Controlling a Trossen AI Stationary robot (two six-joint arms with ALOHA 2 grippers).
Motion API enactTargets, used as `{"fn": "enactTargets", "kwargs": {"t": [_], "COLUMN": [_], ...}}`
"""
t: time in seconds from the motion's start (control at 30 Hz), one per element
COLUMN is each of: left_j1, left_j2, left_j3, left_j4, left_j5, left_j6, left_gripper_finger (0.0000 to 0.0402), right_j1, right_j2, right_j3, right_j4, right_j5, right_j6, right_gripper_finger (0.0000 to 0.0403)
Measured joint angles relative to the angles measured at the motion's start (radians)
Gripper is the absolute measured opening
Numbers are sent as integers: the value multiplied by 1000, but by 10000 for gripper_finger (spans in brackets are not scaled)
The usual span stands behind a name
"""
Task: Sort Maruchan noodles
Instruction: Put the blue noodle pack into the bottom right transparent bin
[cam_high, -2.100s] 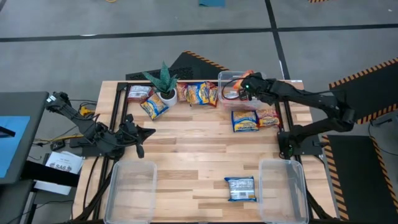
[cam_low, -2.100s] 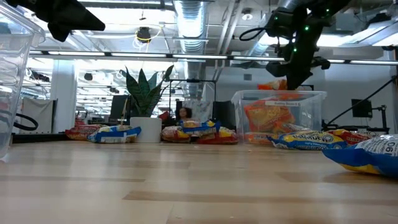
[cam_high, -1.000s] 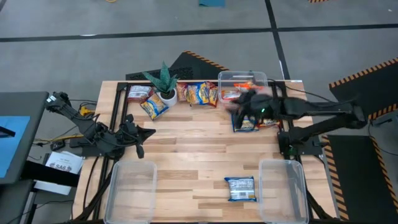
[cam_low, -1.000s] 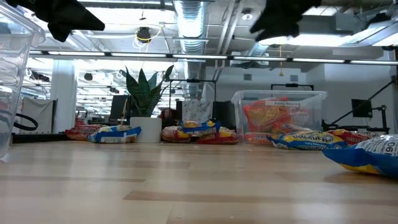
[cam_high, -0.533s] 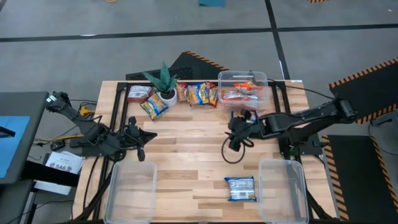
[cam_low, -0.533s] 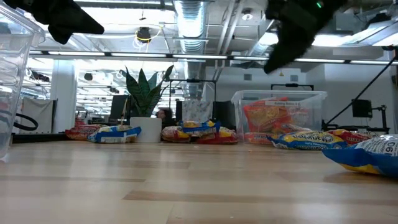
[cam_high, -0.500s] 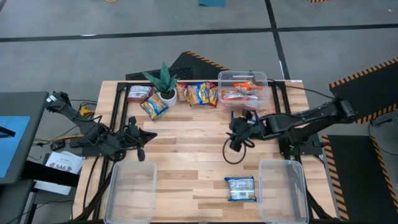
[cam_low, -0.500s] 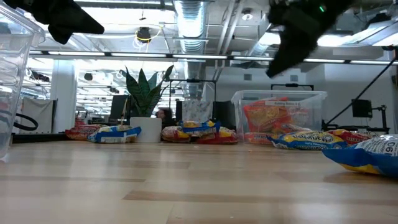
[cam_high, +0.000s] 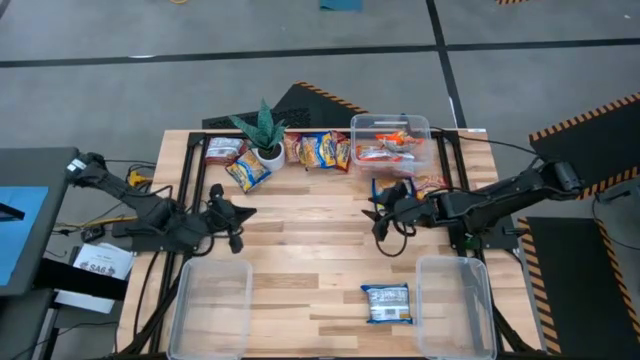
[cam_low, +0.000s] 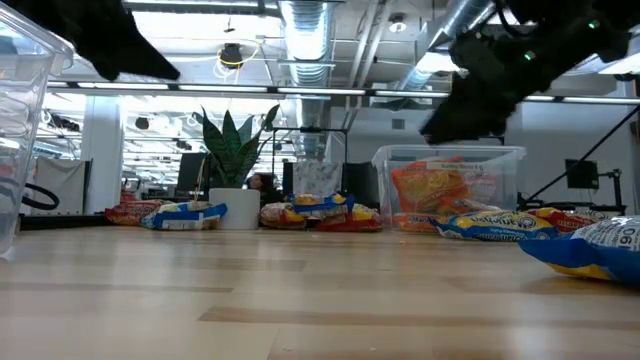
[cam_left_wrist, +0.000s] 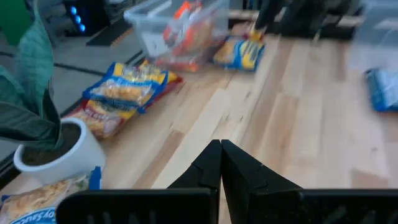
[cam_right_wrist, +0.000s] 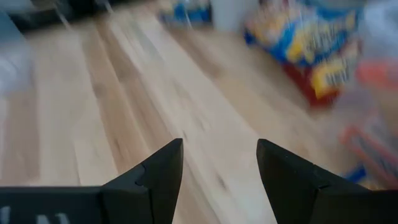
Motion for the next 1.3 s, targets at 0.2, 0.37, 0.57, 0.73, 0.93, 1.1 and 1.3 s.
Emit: {"fn": "enactTargets", "kwargs": {"t": [0.2,0.37,0.57,0.73,0.93,1.1,1.3], "left_j1": [224,411,587,640,645,645,644], "left_j2": [73,85,45,35,36,36,36], "left_j3": [-2,-139,-231,-266,-292,-291,-291], "left_j4": [19,314,422,496,562,585,602], "left_j5": [217,488,650,660,694,743,745], "left_j6": [87,202,209,217,217,222,225], "left_gripper_finger": [0,0,0,0,0,0,0], "right_j1": [-12,-11,-11,-11,-11,-12,-18], "right_j2": [20,27,29,29,29,29,29], "right_j3": [2,0,0,0,0,0,0], "right_j4": [204,210,207,208,206,188,185], "right_j5": [-8,-11,-17,-21,-26,-25,-23], "right_j6": [-124,-133,-134,-134,-135,-135,-134], "right_gripper_finger": [226,226,226,226,226,226,226]}}
